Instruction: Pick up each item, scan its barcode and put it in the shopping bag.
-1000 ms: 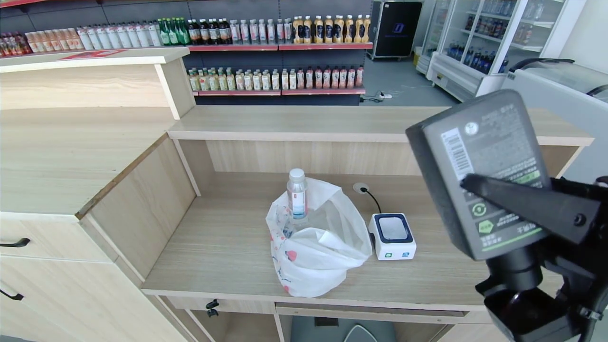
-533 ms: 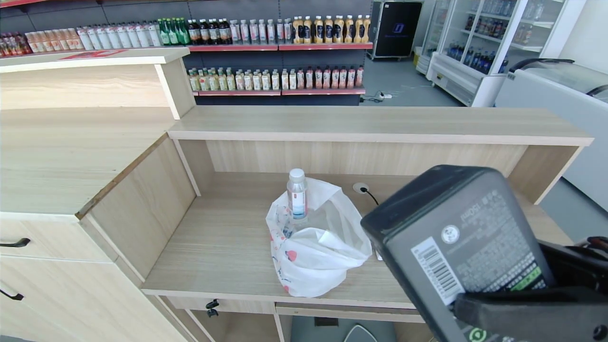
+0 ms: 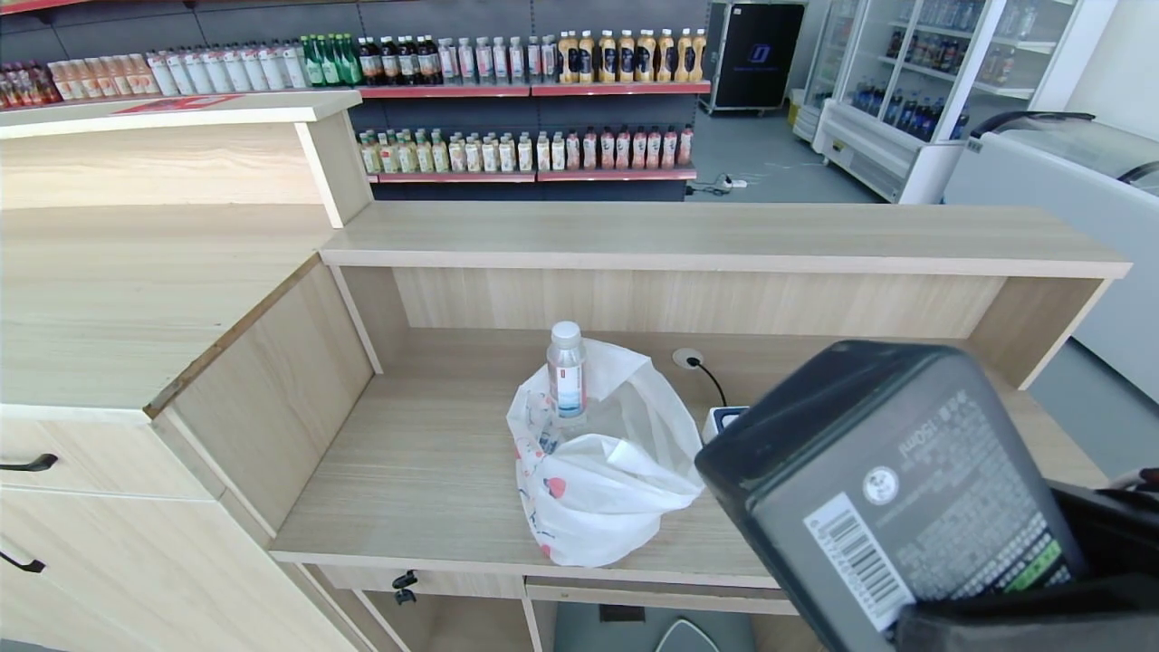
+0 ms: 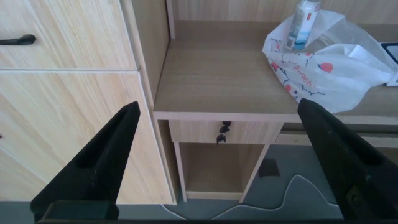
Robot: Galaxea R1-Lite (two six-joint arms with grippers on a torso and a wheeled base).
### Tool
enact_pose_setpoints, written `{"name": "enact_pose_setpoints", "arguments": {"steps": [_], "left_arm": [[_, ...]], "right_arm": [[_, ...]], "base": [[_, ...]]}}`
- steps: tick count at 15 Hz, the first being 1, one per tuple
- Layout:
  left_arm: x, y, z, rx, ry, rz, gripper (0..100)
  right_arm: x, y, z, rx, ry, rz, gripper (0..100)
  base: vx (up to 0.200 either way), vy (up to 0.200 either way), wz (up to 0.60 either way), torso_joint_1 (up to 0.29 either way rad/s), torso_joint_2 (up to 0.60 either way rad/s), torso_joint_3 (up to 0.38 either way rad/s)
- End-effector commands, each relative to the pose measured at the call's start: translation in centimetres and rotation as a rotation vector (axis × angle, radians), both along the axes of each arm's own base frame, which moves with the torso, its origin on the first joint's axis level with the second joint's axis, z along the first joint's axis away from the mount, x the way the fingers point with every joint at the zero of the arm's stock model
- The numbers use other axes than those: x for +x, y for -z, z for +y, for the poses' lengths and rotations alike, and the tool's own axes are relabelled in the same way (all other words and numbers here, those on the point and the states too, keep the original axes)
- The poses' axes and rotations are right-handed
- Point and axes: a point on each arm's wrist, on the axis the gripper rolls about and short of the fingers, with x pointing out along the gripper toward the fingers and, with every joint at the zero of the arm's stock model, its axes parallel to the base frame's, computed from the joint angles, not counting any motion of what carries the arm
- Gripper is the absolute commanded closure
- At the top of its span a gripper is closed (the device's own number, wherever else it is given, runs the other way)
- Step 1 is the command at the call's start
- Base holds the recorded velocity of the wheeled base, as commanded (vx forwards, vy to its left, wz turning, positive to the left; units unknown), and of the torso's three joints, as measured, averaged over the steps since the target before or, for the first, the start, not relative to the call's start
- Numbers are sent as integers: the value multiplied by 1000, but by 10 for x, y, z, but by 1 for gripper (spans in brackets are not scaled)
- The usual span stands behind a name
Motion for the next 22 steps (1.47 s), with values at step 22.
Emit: {"name": "enact_pose_setpoints", "arguments": {"steps": [22], "left_arm": [[0,0,0,0,0,1,0]], "right_arm": [[35,26,-191,1569,644,1985,100]], "base": [[0,0,0,0,0,0]]}}
